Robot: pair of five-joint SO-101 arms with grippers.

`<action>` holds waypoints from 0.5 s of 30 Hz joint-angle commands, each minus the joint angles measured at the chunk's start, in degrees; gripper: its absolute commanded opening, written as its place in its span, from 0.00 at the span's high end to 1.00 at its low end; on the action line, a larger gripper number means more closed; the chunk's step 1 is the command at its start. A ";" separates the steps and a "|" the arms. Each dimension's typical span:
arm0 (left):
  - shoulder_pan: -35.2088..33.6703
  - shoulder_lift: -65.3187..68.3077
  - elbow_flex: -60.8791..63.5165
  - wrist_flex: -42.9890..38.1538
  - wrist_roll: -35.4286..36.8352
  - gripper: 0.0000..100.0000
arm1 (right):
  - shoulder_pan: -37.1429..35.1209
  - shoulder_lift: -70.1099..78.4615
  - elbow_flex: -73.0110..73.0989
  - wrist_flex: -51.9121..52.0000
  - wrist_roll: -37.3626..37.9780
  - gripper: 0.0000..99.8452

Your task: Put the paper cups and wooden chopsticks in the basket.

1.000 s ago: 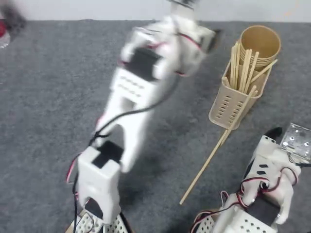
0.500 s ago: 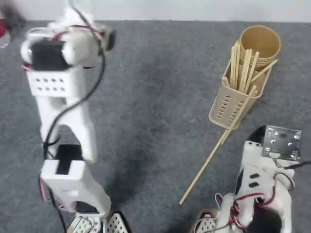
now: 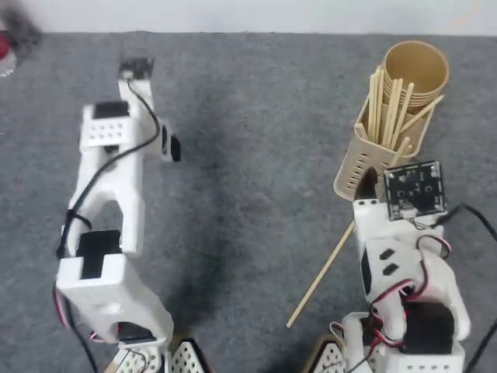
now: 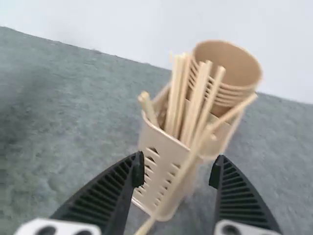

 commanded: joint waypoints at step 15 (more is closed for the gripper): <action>1.76 -5.19 19.56 -22.33 9.05 0.79 | 4.79 6.11 3.87 -13.32 0.62 0.89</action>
